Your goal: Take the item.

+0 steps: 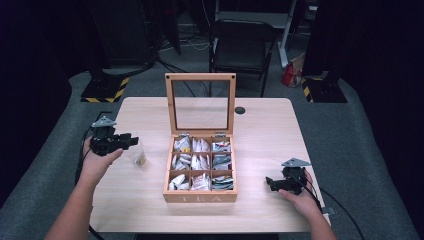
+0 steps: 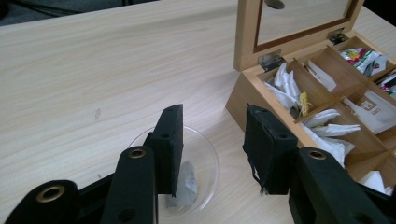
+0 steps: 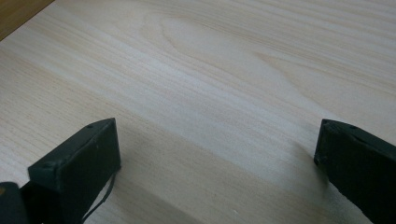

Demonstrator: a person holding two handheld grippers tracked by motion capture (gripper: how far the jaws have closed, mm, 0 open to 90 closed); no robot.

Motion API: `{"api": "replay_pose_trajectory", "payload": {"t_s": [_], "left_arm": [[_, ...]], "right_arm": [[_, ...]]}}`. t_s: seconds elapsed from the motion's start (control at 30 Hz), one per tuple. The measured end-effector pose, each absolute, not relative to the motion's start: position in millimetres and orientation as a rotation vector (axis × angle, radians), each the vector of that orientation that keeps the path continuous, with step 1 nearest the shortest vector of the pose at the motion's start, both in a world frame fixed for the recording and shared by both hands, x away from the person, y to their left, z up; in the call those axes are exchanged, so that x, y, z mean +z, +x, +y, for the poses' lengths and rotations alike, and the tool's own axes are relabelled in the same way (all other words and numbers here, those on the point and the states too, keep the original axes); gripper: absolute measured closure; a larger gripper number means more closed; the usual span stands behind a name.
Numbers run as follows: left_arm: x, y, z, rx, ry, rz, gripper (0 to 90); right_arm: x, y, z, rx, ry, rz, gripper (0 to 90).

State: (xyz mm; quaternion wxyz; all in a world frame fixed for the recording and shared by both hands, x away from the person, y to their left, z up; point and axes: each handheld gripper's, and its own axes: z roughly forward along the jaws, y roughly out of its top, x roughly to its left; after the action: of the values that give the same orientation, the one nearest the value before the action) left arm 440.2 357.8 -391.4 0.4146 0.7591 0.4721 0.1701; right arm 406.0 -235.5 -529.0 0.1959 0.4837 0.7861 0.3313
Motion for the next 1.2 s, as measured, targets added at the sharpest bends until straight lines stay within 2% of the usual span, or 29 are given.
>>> {"api": "replay_pose_trajectory", "payload": {"t_s": [0.47,0.63,1.2], "left_arm": [[-372,433,341,0.429,1.913,1.11,55.3],[-369,430,335,0.428,1.915,1.076,51.8],[-390,412,322,0.411,1.945,1.047,45.9]], "right_arm": [[-529,406,-235,0.928,1.356,2.203,0.0],[-529,406,-235,0.928,1.355,2.203,0.0],[-529,406,-236,0.929,1.355,2.203,0.0]]}}
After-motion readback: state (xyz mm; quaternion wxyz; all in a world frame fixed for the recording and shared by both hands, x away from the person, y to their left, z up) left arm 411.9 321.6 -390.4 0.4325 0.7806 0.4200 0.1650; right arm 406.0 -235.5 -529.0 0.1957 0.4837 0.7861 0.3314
